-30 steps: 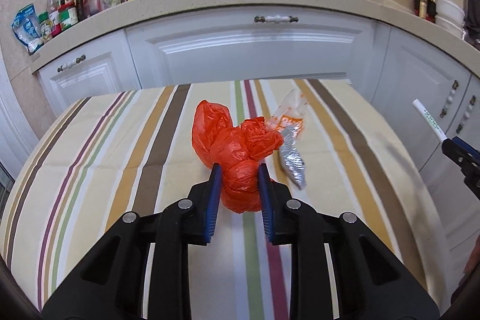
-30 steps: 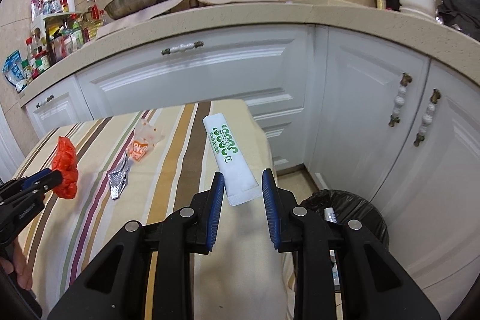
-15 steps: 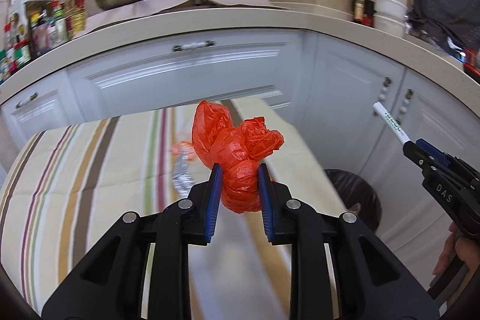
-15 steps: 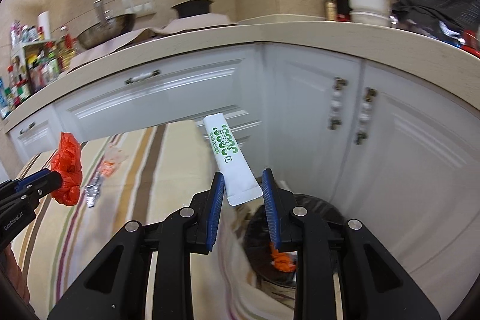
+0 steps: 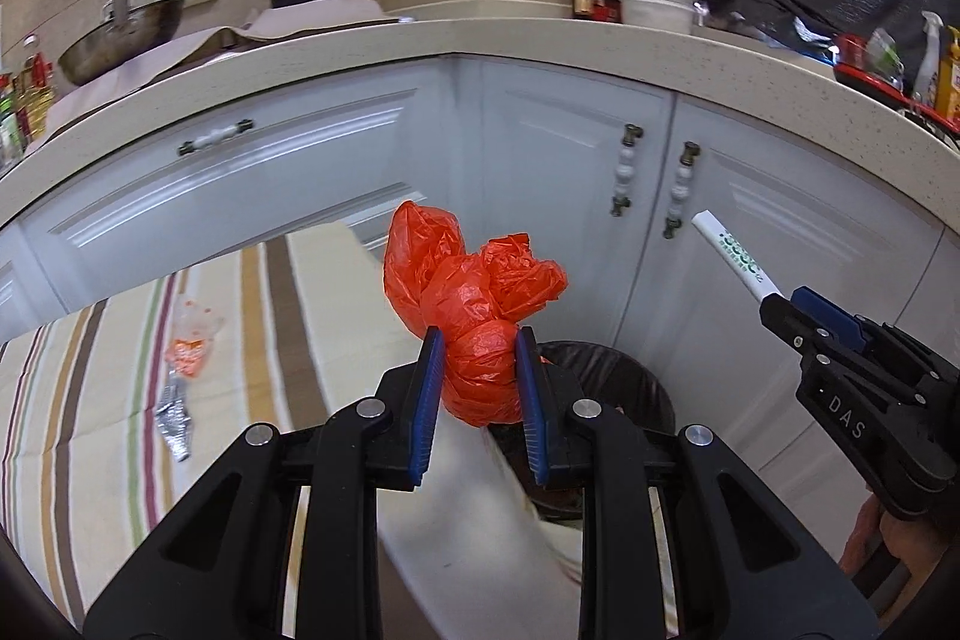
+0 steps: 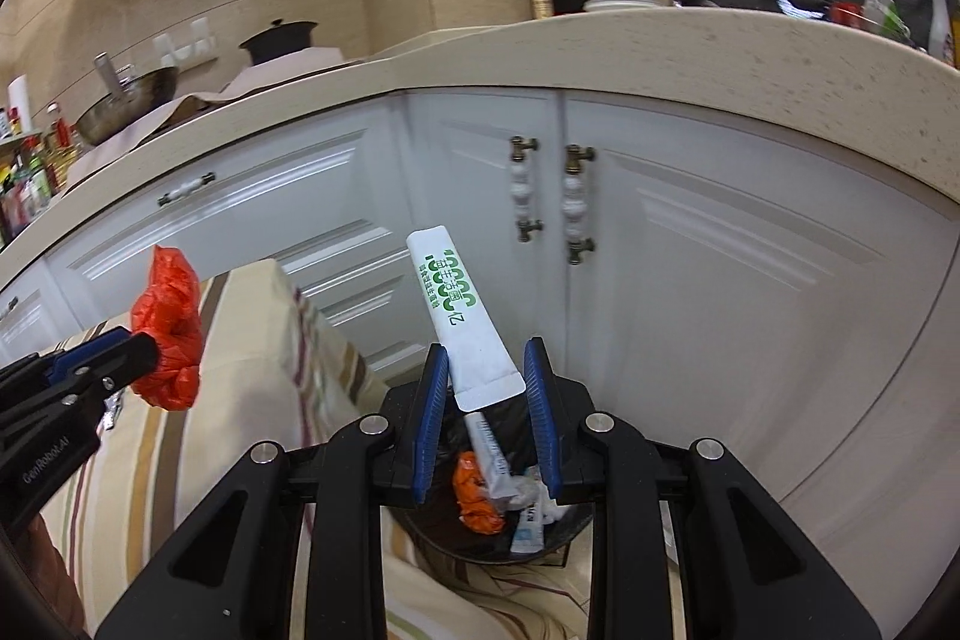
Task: Collect trash
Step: 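Carry both items over the trash bin and open both tools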
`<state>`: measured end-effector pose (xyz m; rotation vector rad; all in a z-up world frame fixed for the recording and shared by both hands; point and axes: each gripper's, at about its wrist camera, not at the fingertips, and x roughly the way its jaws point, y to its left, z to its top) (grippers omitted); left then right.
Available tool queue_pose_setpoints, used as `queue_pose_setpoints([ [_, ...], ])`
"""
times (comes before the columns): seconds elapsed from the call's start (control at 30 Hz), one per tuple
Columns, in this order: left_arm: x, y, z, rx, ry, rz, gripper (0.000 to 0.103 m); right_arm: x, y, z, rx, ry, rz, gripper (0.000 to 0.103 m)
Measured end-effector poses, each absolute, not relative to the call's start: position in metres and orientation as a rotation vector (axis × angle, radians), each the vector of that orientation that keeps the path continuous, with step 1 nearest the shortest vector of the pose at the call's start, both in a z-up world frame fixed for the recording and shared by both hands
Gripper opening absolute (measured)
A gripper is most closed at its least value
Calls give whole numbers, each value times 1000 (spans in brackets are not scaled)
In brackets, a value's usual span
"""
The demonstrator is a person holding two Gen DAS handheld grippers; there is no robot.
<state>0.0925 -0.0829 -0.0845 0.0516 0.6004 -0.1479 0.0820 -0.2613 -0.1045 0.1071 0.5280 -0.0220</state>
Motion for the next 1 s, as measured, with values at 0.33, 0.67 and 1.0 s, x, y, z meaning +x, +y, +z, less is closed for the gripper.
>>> queue_pose_setpoints([
  [0.33,120,-130,-105,90,617,-177,23,97,-291,-127,133,544,-48,27],
  [0.67,159,-156,-136,120,679,-175,26,125,-308,-152,164,579,-45,28],
  [1.0,180,-158,-149,113,727,-152,50,140,-313,-176,180,636,-60,41],
])
